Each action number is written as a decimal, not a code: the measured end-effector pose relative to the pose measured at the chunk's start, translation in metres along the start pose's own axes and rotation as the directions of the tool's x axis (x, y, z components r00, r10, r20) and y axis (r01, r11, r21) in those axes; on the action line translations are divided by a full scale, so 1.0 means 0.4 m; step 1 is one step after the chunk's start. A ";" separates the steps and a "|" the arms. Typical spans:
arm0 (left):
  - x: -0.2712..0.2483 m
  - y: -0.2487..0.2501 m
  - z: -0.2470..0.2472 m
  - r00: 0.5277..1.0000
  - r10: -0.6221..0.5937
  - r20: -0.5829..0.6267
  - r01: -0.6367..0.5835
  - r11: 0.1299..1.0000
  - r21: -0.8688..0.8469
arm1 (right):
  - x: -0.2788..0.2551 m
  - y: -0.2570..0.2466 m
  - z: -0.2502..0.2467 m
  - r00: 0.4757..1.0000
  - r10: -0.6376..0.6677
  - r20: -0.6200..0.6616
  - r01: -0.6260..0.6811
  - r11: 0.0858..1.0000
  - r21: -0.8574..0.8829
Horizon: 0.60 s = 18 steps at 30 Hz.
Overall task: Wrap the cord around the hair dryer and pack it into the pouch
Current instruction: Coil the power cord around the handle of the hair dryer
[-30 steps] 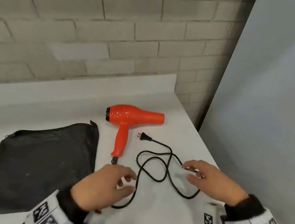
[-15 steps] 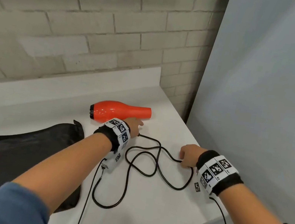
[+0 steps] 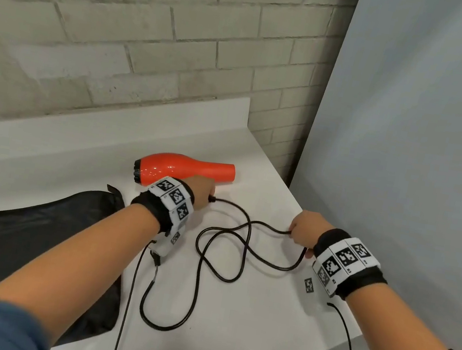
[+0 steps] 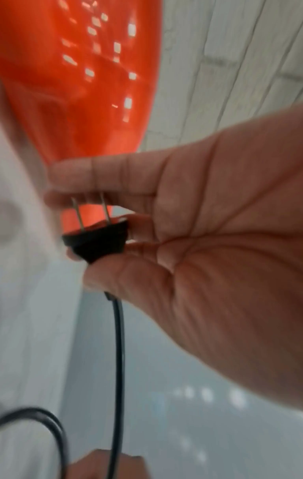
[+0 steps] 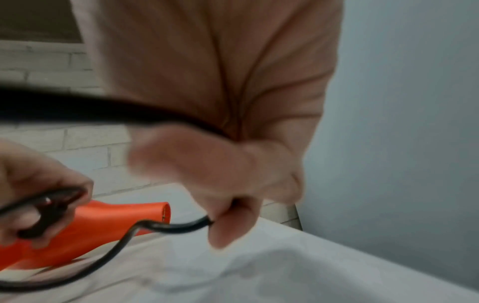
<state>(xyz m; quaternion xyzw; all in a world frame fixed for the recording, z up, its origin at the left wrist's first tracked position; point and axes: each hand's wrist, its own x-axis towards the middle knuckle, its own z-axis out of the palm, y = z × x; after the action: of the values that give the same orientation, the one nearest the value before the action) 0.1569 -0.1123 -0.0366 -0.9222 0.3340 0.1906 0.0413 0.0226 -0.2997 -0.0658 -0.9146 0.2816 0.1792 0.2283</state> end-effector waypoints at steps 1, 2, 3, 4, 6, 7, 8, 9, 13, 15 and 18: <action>-0.011 -0.005 -0.011 0.999 0.022 -0.046 -0.028 0.992 -0.119 | 0.000 0.001 -0.006 0.999 0.011 -0.031 -0.010 0.999 0.042; -0.024 -0.010 -0.020 0.991 0.053 -0.126 -0.078 0.976 -0.205 | -0.002 0.000 -0.012 0.997 0.019 -0.071 -0.014 0.997 0.074; -0.035 -0.009 -0.027 0.973 0.088 -0.212 -0.148 0.947 -0.286 | -0.001 -0.001 -0.017 0.993 0.021 -0.115 -0.009 0.995 0.101; -0.050 -0.004 -0.037 0.959 0.114 -0.258 -0.202 0.916 -0.346 | -0.003 -0.004 -0.021 0.987 0.014 -0.163 0.006 0.992 0.126; -0.075 0.022 -0.043 0.933 0.181 -0.310 -0.299 0.871 -0.391 | -0.009 -0.019 -0.031 0.962 -0.033 -0.270 0.085 0.979 0.184; -0.085 0.039 -0.040 0.913 0.220 -0.344 -0.351 0.853 -0.387 | -0.014 -0.031 -0.033 0.942 -0.069 -0.329 0.149 0.963 0.226; -0.095 0.057 -0.038 0.901 0.247 -0.356 -0.382 0.842 -0.382 | -0.020 -0.044 -0.035 0.918 -0.106 -0.381 0.221 0.936 0.273; -0.098 0.072 -0.033 0.896 0.270 -0.353 -0.402 0.832 -0.383 | -0.029 -0.056 -0.036 0.894 -0.147 -0.424 0.297 0.902 0.314; -0.082 0.103 -0.016 0.910 0.280 -0.306 -0.378 0.862 -0.337 | -0.071 -0.094 -0.031 0.809 -0.327 -0.488 0.537 0.748 0.390; -0.071 0.104 -0.011 0.916 0.276 -0.290 -0.363 0.878 -0.312 | -0.089 -0.100 -0.033 0.797 -0.366 -0.480 0.574 0.708 0.412; -0.063 0.098 -0.008 0.913 0.241 -0.328 -0.360 0.854 -0.375 | -0.106 -0.096 -0.034 0.824 -0.384 -0.417 0.560 0.670 0.488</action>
<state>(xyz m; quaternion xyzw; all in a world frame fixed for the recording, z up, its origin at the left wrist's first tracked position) 0.1153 -0.1281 -0.0220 -0.8614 0.4275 0.1362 -0.2381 0.0151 -0.2599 -0.0230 -0.8535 0.1031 -0.1144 0.4979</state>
